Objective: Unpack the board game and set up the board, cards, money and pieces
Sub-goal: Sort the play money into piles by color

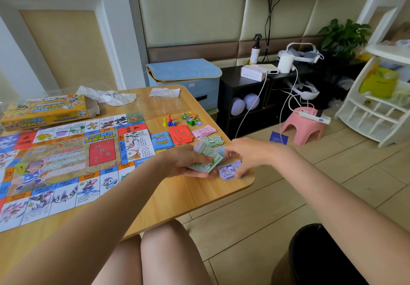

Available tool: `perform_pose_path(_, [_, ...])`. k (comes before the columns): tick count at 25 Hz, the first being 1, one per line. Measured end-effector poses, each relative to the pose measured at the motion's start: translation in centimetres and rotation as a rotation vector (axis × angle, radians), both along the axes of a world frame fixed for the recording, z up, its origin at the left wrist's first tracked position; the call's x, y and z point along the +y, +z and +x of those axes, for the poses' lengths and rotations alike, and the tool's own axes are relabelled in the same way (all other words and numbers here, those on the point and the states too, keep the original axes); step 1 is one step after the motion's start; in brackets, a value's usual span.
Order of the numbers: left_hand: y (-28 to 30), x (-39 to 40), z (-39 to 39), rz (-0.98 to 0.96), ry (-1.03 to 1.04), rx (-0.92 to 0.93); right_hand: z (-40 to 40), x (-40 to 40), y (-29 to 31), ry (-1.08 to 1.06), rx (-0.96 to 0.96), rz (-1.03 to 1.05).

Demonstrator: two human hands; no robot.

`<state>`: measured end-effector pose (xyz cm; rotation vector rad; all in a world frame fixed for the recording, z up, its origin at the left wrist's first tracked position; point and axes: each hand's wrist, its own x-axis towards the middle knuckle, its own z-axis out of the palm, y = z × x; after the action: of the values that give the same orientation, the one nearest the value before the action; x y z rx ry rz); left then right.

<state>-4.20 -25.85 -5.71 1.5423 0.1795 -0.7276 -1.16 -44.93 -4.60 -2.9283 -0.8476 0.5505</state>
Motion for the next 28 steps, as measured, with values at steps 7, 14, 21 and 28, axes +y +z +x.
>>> perform_pose_path(7, [0.8, 0.6, 0.4, -0.141, 0.101, -0.076, 1.3, 2.8, 0.4, -0.301, 0.057, 0.677])
perform_pose_path(14, [0.7, 2.1, 2.0, -0.132, 0.3, -0.156, 2.6, 3.6, 0.4, -0.365, 0.141, 0.908])
perform_pose_path(21, [0.3, 2.5, 2.8, -0.005, 0.233, -0.19, 3.4, 4.0, 0.0, -0.375, 0.172, 0.859])
perform_pose_path(28, [0.2, 2.7, 3.0, 0.012, 0.26, -0.214, 3.5, 4.3, 0.1, -0.409, 0.229, 0.949])
